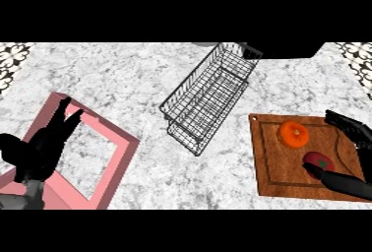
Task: Pick the tomato from the cutting board and place it in the tiered basket
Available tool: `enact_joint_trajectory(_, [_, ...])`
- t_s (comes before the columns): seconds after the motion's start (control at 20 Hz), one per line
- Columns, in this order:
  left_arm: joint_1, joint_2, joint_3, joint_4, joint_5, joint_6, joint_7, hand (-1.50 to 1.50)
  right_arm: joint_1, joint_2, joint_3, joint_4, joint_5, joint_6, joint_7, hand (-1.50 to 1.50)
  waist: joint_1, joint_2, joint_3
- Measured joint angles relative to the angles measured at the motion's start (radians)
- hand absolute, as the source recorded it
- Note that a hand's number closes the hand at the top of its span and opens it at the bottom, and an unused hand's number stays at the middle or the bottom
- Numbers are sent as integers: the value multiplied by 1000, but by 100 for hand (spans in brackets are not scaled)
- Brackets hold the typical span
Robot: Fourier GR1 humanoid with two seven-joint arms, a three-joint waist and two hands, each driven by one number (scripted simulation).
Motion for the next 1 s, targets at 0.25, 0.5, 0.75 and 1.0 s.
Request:
enact_joint_trajectory(0.25, [14,-9,-12,-34,2,-6,30,0,93,-140,-51,-72,149,-18,-10,-150,3,-3,-2])
enact_joint_trajectory(0.5, [17,-1,-3,-50,12,-12,46,0,167,-355,-72,-160,302,49,94,-150,3,-4,-5])
enact_joint_trajectory(0.75, [-3,-9,-1,-45,12,-13,63,0,241,-496,-15,-282,404,175,251,-150,6,-1,-6])
enact_joint_trajectory(1.0, [-22,-26,0,-47,-9,-16,83,0,238,-490,40,-427,454,263,463,-150,18,1,-4])
